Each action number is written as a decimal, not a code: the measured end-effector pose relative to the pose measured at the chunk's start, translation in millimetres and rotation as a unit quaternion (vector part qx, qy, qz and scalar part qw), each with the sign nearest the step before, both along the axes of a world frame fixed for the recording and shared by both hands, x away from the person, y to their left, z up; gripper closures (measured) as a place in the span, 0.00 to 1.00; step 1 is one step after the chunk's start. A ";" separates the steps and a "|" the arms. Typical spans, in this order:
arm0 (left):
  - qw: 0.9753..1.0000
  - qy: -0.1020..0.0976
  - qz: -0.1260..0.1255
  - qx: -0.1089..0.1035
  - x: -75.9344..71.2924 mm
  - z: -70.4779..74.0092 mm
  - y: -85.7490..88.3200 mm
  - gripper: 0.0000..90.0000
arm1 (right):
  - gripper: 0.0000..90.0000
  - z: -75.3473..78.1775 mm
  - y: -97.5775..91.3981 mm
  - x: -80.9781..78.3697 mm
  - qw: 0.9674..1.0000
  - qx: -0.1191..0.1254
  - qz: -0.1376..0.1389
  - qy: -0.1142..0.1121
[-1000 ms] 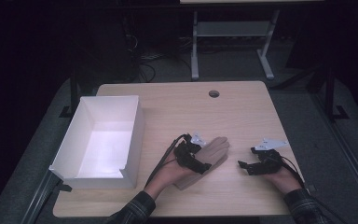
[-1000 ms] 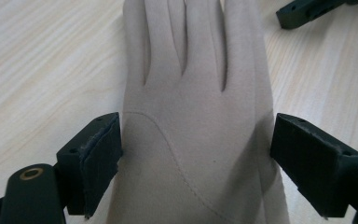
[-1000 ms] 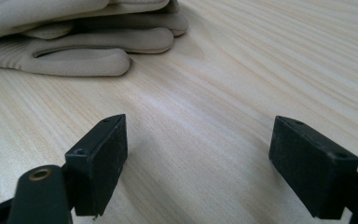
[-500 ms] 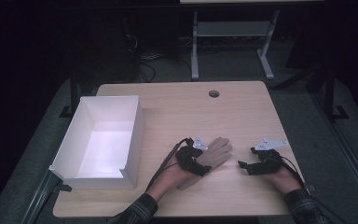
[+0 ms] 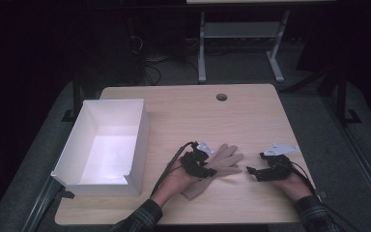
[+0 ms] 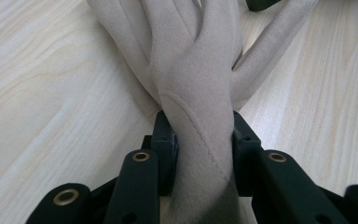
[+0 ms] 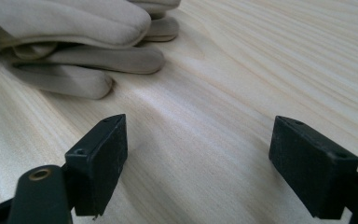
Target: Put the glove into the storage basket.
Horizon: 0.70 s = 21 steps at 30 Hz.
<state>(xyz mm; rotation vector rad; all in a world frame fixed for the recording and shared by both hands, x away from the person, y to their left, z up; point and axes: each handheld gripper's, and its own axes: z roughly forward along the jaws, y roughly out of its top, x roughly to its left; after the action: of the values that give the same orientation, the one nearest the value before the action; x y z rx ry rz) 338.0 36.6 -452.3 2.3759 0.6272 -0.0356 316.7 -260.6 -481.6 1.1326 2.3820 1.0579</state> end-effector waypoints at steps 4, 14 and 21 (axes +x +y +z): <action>1.000 0.002 0.009 -0.006 2.5 13.7 7.8 0.77 | 0.21 -0.1 0.0 0.1 1.000 0.000 0.000 -0.001; 0.998 0.001 0.040 -0.042 5.9 61.0 25.4 0.77 | 0.21 0.0 0.1 0.0 1.000 0.001 0.000 0.000; 0.997 -0.003 0.046 -0.054 8.8 90.1 35.5 0.77 | 0.21 0.0 0.0 0.1 1.000 0.001 0.000 0.000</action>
<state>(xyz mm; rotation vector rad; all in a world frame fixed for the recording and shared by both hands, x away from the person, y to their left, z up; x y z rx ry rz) 346.8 72.1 -362.2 2.2394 0.7126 -0.0217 316.7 -260.6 -481.6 1.1322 2.3813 1.0598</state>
